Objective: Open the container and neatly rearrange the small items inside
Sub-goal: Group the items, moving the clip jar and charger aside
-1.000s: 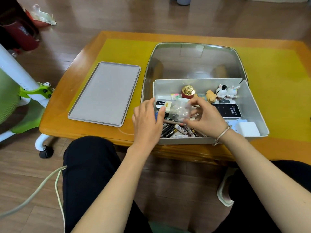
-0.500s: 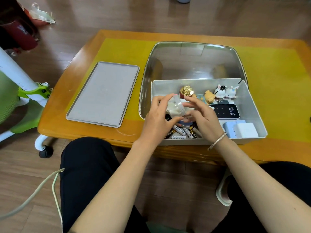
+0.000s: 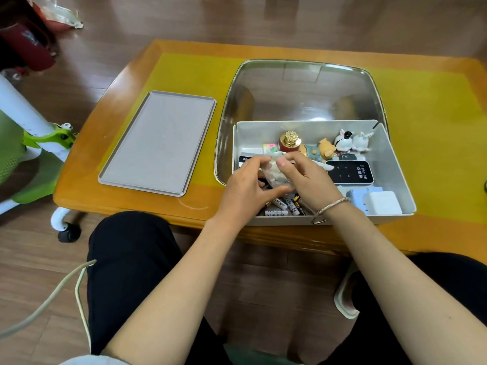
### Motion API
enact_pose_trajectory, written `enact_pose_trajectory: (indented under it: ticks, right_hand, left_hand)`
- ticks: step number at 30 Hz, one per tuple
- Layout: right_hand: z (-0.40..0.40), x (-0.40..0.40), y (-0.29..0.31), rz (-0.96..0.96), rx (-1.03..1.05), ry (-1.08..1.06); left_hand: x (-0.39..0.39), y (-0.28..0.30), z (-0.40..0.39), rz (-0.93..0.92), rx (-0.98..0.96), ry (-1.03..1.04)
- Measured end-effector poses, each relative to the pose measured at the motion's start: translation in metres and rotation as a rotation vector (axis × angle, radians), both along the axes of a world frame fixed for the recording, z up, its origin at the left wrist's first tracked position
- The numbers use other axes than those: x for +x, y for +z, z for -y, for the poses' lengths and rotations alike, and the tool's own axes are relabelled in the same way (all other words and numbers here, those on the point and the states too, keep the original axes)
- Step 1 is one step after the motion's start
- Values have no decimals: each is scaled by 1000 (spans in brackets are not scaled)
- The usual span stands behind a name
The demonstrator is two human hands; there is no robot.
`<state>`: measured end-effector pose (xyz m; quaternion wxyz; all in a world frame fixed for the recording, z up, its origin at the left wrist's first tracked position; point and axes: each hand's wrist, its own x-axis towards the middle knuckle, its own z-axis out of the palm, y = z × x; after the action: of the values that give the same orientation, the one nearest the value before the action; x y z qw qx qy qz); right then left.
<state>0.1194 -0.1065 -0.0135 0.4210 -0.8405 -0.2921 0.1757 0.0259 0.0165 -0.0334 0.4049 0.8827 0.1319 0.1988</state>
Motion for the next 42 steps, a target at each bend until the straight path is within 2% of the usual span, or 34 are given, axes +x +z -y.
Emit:
enact_pose_trajectory:
  ticks: [4, 9, 16, 18, 22, 27, 31, 33, 36, 42]
  right_hand:
    - [13, 9, 8, -139, 37, 141]
    - [8, 11, 15, -146, 55, 89]
    - [10, 12, 12, -159, -9, 49]
    - [14, 12, 15, -144, 18, 90]
    - [21, 12, 26, -233, 93, 208]
    - [27, 8, 30, -198, 129, 250]
    - [33, 8, 27, -170, 223, 97]
    - [39, 12, 22, -155, 253, -23]
    - [53, 23, 17, -58, 168, -162]
    - [79, 46, 13, 125, -12, -309]
  left_hand:
    - [1, -2, 2, -11, 97, 7]
    - [0, -1, 3, 5, 184, -2]
    - [-1, -1, 2, -39, 175, -40]
    - [-1, -1, 1, -60, 164, -51]
    - [-2, 2, 1, -58, 117, -59]
    - [-3, 4, 1, -93, 110, -81]
    - [1, 3, 1, -87, -35, 37]
    - [3, 0, 2, -60, -30, 88]
    - [2, -2, 4, -13, 41, 103]
    - [1, -3, 0, 78, -46, 158]
